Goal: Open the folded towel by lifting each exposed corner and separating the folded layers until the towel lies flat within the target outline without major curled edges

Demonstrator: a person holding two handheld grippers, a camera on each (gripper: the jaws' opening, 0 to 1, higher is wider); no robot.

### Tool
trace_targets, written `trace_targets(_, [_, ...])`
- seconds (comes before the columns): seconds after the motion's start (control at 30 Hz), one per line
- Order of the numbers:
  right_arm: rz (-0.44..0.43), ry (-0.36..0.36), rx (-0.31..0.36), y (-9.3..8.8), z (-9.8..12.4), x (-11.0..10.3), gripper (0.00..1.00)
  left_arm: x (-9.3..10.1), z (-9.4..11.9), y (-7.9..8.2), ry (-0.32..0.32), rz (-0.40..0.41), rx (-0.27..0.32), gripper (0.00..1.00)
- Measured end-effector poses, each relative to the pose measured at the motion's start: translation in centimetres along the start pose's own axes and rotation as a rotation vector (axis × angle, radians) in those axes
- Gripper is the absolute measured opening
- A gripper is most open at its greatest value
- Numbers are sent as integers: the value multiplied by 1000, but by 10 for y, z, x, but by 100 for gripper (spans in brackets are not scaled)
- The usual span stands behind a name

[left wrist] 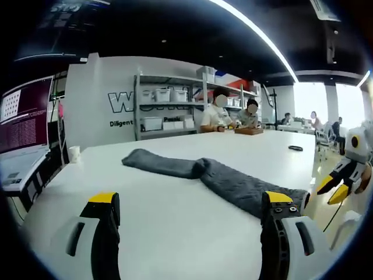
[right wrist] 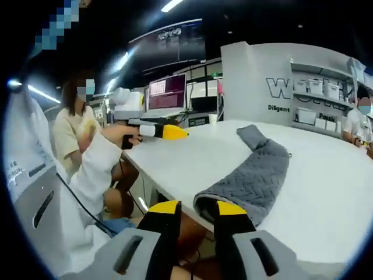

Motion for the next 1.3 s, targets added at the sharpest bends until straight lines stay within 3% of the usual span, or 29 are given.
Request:
trace_targets(0.1, [5, -85, 54, 12, 10, 24, 22, 0, 1, -1, 0, 2, -3, 100])
trace_targets(0.17, [11, -158, 85, 18, 15, 47, 30, 1, 1, -1, -3, 4, -4, 100])
trace_targets(0.37, [31, -270, 118, 27, 24, 88, 53, 3, 1, -1, -8, 2, -8, 100])
trace_targets(0.53, [-53, -301, 153, 28, 24, 106, 74, 2, -1, -5, -6, 10, -20, 100])
trace_targets(0.83, [-77, -393, 214, 32, 35, 127, 99, 3, -11, -13, -10, 18, -43, 100])
trace_targets(1.1, [-71, -424, 191, 30, 43, 135, 99, 4, -19, -18, -18, 25, -57, 100])
trace_targets(1.3, [-80, -440, 184, 25, 44, 143, 99, -9, -51, -26, -21, 82, -15, 100])
Point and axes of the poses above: the point that each gripper's makers call its tool centre point, and the gripper's own axes: z roughly backward along the fingers, x roughly to its right, y roughly out of its top, the point moved 4 cm from there along z, roughly backward along the fingers, and after that the axes turned 10 degrees about x, right-handed, at the moved point
